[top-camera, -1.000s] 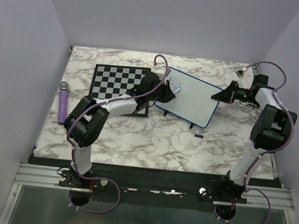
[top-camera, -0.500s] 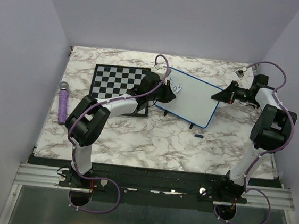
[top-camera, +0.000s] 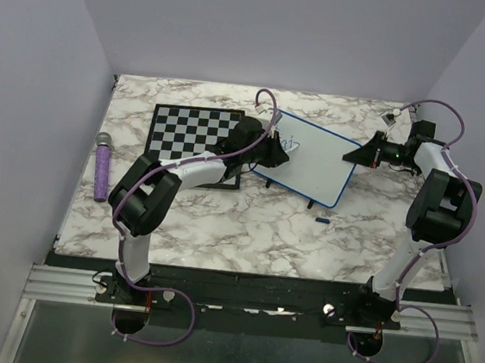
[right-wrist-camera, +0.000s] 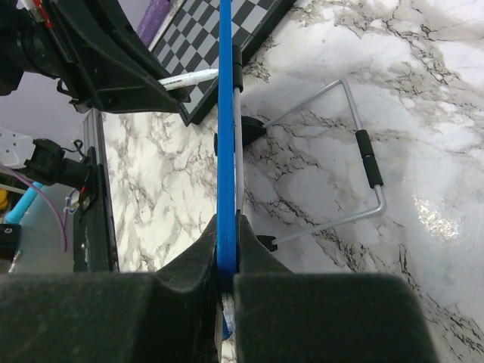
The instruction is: Write a sentence on the whiteboard
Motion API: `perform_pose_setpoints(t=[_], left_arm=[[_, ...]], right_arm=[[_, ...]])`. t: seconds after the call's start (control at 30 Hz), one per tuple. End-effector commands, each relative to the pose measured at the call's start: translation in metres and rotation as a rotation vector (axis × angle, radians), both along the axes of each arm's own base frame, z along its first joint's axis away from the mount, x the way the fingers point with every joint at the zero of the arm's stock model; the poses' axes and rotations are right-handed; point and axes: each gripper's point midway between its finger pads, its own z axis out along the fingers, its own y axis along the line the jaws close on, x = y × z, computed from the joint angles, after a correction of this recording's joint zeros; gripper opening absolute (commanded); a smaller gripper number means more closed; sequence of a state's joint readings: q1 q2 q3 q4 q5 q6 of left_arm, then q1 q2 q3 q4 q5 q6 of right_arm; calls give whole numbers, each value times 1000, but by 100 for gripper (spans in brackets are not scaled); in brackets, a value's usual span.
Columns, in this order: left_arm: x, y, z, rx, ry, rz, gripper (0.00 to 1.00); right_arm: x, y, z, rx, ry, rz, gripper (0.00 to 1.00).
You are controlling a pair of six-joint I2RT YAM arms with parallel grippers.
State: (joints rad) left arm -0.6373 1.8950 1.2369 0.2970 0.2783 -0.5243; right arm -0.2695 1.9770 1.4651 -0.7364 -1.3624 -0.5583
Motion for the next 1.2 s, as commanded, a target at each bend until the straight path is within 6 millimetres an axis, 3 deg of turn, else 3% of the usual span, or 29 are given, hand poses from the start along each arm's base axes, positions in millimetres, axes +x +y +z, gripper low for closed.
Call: perform_pose_setpoints(t=[0.0, 0.13, 0.5, 1.17], left_arm=[[-3, -6, -11, 15, 29, -27, 0], [-3, -6, -10, 13, 27, -17, 0], [2, 5, 19, -34, -46, 37, 0], [13, 3, 28, -48, -57, 51, 0]], right_arm=[[11, -4, 1, -64, -91, 3, 1], [11, -4, 2, -64, -91, 3, 1], [11, -4, 2, -63, -92, 4, 1], [11, -4, 1, -62, -89, 4, 1]])
